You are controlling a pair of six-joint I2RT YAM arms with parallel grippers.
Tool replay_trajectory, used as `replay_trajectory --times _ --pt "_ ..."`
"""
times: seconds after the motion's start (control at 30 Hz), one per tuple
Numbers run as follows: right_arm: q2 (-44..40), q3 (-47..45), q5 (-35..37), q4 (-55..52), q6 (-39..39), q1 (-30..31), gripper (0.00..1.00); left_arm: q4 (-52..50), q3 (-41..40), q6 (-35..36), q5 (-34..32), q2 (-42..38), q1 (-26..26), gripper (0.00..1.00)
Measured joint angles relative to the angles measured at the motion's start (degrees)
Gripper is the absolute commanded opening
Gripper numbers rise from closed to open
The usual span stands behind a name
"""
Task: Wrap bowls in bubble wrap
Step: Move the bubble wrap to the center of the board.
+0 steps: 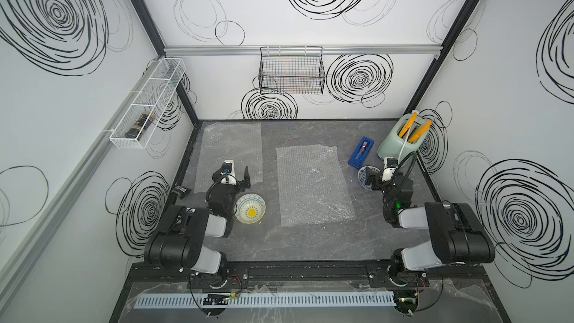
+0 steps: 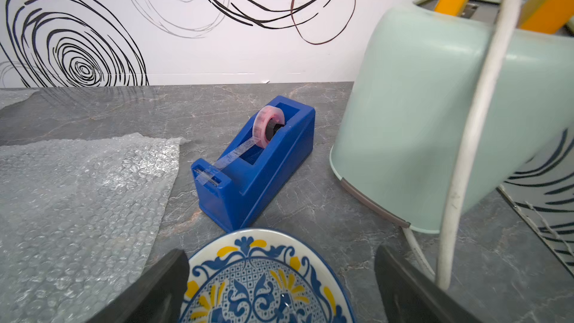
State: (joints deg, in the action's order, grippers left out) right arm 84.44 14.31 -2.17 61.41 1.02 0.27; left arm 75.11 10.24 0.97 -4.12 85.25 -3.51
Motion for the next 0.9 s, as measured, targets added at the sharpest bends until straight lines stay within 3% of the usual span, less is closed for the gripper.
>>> replay_trajectory --times 0.9 --pt "0.0 0.0 -1.84 -0.15 0.07 -1.14 0.97 0.0 -0.02 0.02 -0.39 0.0 -0.24 0.97"
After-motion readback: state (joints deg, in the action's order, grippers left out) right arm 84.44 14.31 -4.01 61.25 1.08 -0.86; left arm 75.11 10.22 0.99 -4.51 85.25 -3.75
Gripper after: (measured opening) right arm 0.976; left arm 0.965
